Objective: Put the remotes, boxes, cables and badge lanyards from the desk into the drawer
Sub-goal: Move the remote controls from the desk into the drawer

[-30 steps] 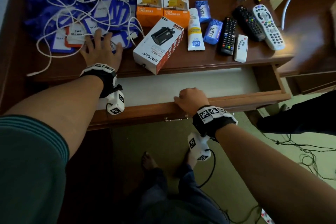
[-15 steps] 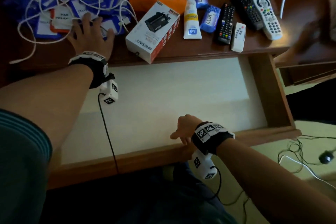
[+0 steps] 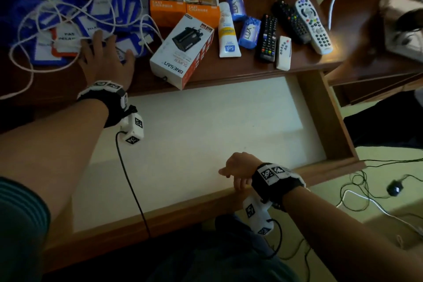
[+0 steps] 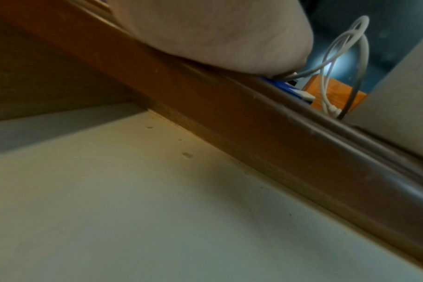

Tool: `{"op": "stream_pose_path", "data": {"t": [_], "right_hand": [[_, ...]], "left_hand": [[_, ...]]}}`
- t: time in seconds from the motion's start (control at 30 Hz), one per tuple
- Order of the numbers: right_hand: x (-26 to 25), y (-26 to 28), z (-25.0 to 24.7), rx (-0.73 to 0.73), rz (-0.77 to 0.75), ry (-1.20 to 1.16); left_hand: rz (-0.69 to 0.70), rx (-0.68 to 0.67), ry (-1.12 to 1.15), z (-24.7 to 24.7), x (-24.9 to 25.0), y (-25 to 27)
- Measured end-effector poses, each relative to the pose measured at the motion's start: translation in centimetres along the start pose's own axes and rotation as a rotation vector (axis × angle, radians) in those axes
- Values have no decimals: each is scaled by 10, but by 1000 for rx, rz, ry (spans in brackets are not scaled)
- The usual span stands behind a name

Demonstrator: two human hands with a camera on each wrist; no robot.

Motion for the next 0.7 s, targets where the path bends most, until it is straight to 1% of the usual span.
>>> {"op": "stream_pose_path", "data": {"t": [0.07, 0.13, 0.2, 0.27, 0.33, 0.4, 0.47, 0.5, 0.53, 0.57, 0.63, 0.7], "right_hand": [[3, 5, 2, 34, 11, -110], [8, 10, 2, 84, 12, -347], [16, 16, -6, 177, -12, -554], [27, 24, -21, 292, -35, -706], [39, 36, -37, 390, -40, -807], [51, 48, -51, 456, -32, -876], [64, 58, -64, 504, -33, -928], [71, 62, -71, 524, -43, -945], [77, 64, -78, 542, -56, -958], [84, 66, -86, 560, -68, -969], [98, 68, -103, 608, -82, -998], [113, 70, -124, 664, -95, -1013]], "left_hand": [[19, 36, 21, -5, 1, 3], [40, 65, 49, -10, 2, 8], [41, 83, 112, -16, 2, 12], [-18, 102, 207, -26, 2, 20], [-109, 120, 296, -38, 5, 34], [-139, 161, 399, -53, 19, 52], [-61, 240, 517, -67, 43, 71], [5, 257, 579, -71, 59, 80], [78, 241, 638, -73, 78, 91], [148, 192, 695, -71, 100, 101], [286, 52, 801, -67, 148, 123], [363, -97, 851, -56, 194, 138]]}}
Point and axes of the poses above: each hand's wrist, its own y-axis away from the middle knuckle, its own z-axis out of the palm, x = y × z, the point moved 8 cm from there along -y, towards the middle knuckle, and after that the axes turned 7 degrees about -z, right-handed, at the moved point
